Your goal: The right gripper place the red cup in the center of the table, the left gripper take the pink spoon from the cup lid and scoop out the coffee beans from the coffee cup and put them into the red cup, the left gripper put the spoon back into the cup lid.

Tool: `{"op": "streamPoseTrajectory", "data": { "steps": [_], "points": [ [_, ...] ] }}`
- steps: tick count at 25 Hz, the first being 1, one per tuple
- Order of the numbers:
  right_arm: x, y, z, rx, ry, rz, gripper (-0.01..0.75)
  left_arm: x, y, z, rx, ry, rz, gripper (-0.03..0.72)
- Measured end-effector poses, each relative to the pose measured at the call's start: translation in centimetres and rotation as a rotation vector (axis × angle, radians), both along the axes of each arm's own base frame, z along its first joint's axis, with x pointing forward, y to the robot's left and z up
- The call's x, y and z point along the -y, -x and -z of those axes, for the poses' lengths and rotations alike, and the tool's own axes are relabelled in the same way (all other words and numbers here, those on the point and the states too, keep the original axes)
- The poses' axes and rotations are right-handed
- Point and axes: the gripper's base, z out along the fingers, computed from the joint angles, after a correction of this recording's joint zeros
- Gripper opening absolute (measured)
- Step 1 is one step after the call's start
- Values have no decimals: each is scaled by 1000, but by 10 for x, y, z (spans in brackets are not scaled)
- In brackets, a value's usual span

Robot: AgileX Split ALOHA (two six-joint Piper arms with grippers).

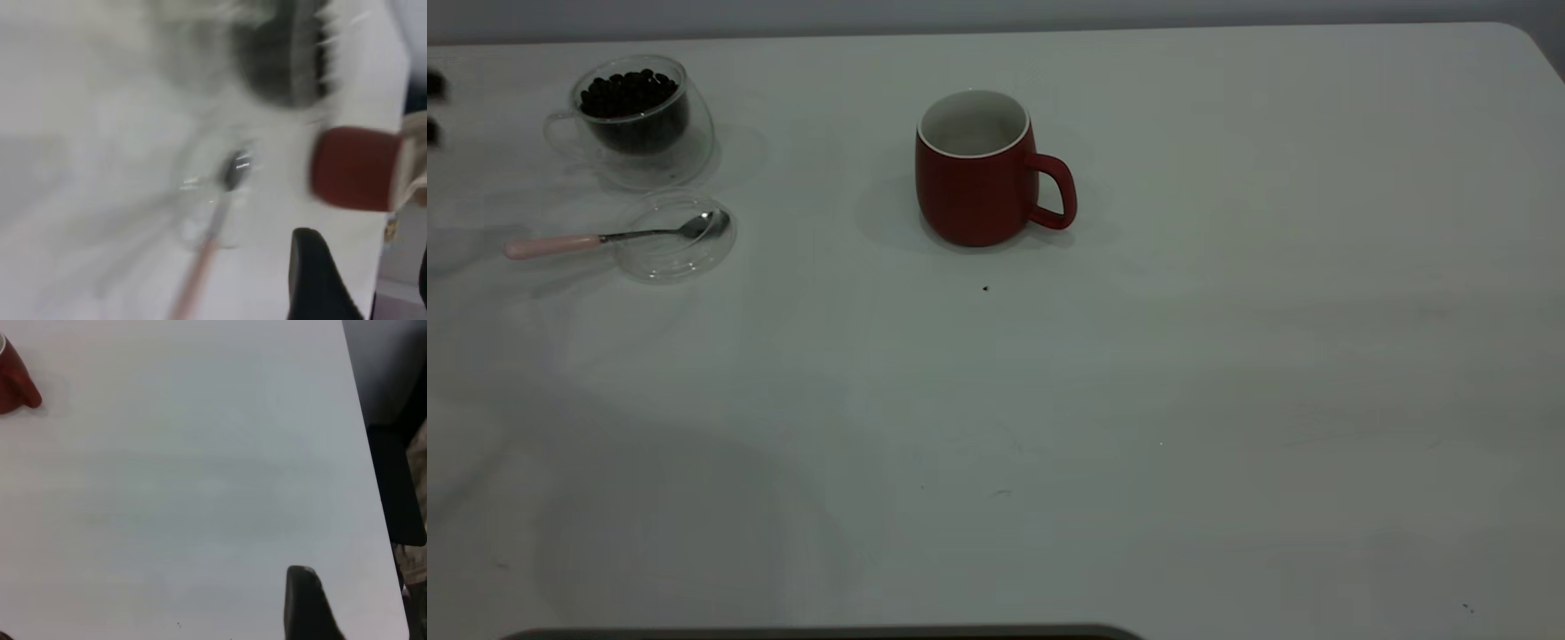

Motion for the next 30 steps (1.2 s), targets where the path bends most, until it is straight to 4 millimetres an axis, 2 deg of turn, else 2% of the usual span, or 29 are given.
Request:
{"op": "streamPoseTrajectory", "data": {
  "steps": [4, 7, 9, 13, 16, 18, 20, 23, 27, 30],
  "points": [
    [0, 0, 0, 0, 0, 0, 434, 5, -2, -64, 80, -51, 6, 436],
    [0, 0, 0, 0, 0, 0, 434, 21, 2, -117, 114, -135, 47, 433],
    [0, 0, 0, 0, 0, 0, 434, 36, 12, -156, 109, -257, 95, 420],
    [0, 0, 0, 0, 0, 0, 434, 80, 44, -225, 47, -539, 153, 387],
    [0, 0, 0, 0, 0, 0, 434, 123, 76, -258, 22, -707, 184, 381],
    [0, 0, 0, 0, 0, 0, 434, 148, 100, -269, 19, -795, 216, 381],
    [0, 0, 0, 0, 0, 0, 434, 161, 127, -278, 15, -877, 208, 380],
    [0, 0, 0, 0, 0, 0, 434, 170, 169, -280, 13, -920, 195, 380],
    [0, 0, 0, 0, 0, 0, 434, 172, 226, -263, -4, -929, 197, 380],
    [0, 0, 0, 0, 0, 0, 434, 174, 265, -239, -26, -926, 208, 380]
  ]
}}
